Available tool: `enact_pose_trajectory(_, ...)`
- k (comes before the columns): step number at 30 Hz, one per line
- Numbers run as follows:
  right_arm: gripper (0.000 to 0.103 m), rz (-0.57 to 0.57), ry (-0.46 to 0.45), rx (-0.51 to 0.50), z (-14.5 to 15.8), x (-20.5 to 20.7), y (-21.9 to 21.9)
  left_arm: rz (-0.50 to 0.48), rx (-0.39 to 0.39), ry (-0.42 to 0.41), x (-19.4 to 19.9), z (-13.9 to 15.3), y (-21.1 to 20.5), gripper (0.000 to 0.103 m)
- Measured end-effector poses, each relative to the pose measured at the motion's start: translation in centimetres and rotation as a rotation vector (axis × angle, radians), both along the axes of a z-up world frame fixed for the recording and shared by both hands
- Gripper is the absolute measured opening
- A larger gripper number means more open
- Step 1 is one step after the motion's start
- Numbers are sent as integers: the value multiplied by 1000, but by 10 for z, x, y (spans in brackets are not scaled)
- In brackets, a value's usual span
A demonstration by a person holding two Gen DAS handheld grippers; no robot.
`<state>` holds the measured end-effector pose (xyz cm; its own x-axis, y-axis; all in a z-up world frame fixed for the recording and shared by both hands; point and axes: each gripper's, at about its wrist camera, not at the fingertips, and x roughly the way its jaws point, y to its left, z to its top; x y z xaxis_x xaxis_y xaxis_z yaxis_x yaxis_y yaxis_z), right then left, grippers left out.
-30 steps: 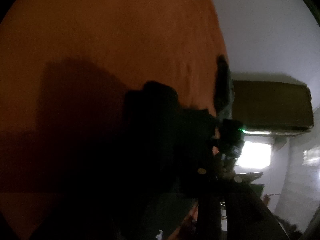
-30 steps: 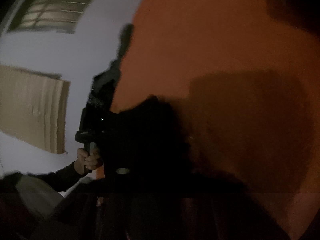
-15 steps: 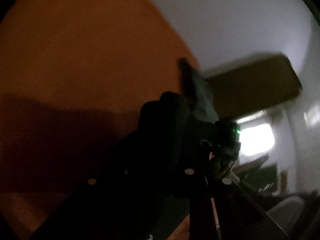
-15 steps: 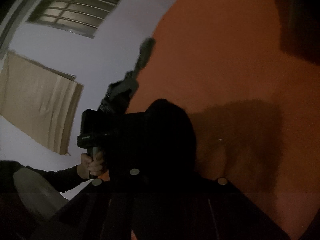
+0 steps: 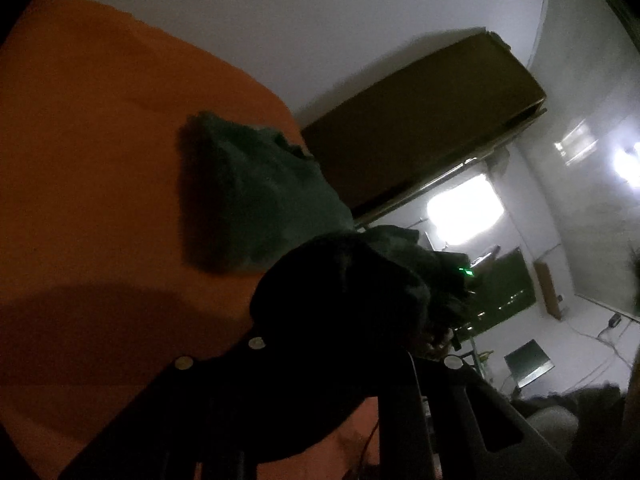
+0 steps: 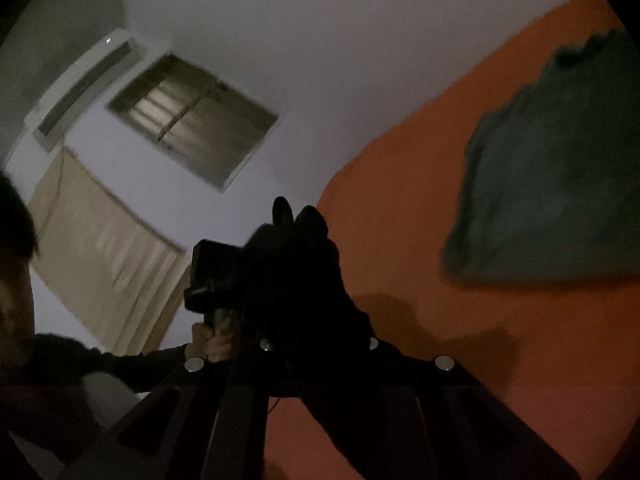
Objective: Fold clothes
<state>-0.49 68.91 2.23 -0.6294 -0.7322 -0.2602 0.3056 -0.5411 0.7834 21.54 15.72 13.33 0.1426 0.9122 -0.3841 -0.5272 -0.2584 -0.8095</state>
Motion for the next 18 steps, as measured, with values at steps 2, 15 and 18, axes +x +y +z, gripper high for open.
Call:
enact_pose_trajectory(2,8,-57,20,41,15,-5,36,-7,-10,-15,-11,-3,54,18)
enact_pose_trajectory(15,8,-307,-89,71,-24,-127,228,79,-108,-173,-139,-63,224,18)
enact_pose_trajectory(18,8,-384,-74,-26,-45,-136,254,115,-151,-175,-159,-71,240,18)
